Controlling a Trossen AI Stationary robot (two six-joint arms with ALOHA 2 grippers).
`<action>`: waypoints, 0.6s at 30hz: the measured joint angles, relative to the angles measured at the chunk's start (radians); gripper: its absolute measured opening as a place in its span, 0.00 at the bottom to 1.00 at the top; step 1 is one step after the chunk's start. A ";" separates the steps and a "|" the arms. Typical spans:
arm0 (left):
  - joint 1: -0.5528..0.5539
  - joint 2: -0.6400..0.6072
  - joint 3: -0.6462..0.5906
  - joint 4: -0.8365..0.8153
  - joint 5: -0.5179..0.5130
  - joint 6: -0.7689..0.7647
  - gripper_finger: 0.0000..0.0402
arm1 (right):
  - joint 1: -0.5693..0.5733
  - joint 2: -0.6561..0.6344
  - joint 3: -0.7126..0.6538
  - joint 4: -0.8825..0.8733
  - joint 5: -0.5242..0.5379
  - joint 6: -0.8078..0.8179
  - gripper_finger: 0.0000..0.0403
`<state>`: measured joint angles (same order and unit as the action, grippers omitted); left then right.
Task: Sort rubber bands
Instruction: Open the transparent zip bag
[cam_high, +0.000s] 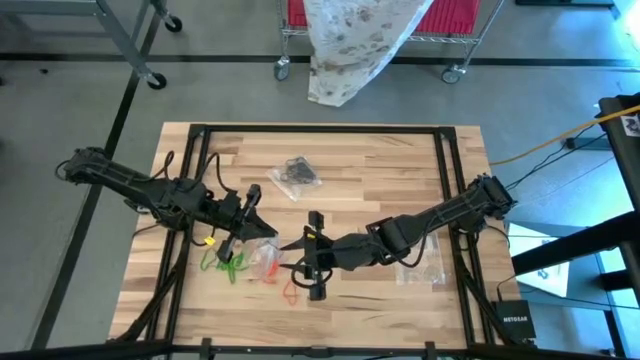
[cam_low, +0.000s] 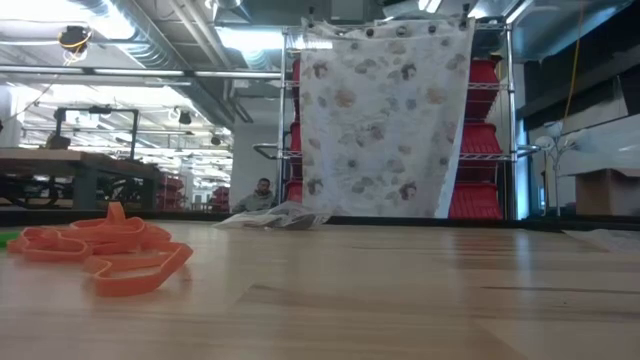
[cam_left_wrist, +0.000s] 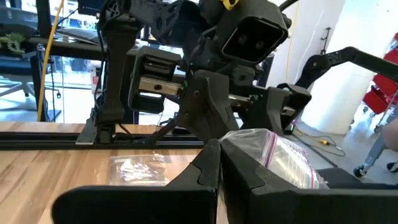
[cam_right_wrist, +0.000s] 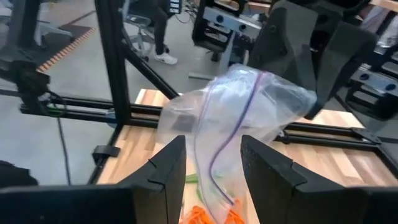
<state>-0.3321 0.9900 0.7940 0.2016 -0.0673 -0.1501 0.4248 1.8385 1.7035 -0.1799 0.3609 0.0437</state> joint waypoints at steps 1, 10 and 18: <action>0.000 0.000 0.000 0.000 0.000 0.000 0.00 | 0.000 0.000 0.000 -0.004 0.014 -0.001 0.36; 0.000 -0.001 0.000 0.000 0.002 -0.003 0.00 | -0.006 0.000 0.000 -0.015 0.048 -0.026 0.36; 0.000 -0.001 0.000 -0.006 0.014 -0.003 0.00 | -0.006 0.000 0.000 -0.035 0.051 -0.030 0.36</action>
<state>-0.3321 0.9894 0.7940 0.1951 -0.0530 -0.1531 0.4183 1.8385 1.7035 -0.2146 0.4118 0.0135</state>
